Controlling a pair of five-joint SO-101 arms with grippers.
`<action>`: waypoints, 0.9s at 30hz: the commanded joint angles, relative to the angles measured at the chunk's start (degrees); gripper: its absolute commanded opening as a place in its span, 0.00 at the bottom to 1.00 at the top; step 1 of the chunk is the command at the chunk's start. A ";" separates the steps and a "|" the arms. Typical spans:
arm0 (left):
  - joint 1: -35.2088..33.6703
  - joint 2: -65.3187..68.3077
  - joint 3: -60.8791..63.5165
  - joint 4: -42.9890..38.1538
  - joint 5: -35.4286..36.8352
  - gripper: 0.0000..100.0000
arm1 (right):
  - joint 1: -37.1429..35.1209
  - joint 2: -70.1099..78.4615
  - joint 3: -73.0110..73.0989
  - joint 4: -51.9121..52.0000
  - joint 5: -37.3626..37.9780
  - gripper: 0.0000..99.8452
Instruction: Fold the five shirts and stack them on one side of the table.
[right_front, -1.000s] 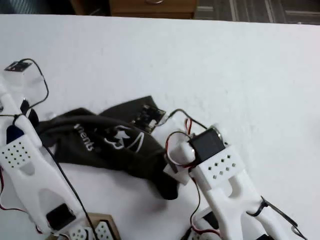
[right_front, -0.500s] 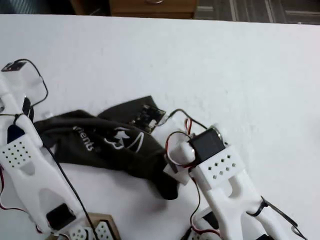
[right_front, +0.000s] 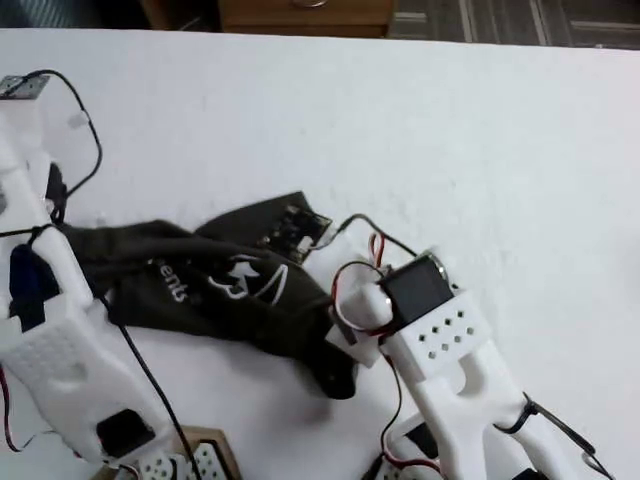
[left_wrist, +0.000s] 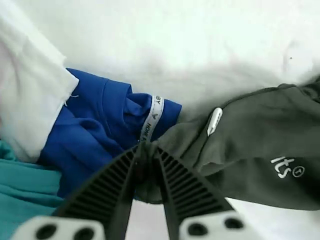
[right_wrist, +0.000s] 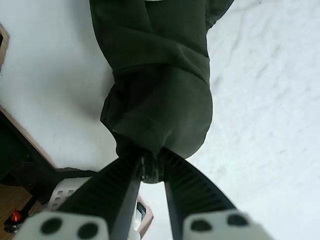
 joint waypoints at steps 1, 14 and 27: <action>0.53 -4.22 0.13 -0.53 0.35 0.03 | 0.57 -1.19 -1.93 1.01 0.35 0.02; 0.79 -3.87 0.13 -0.62 0.35 0.03 | 15.25 1.71 -2.20 1.27 5.98 0.23; 0.79 -3.87 0.57 -0.97 0.35 0.03 | 22.99 13.05 -14.15 -12.35 7.74 0.23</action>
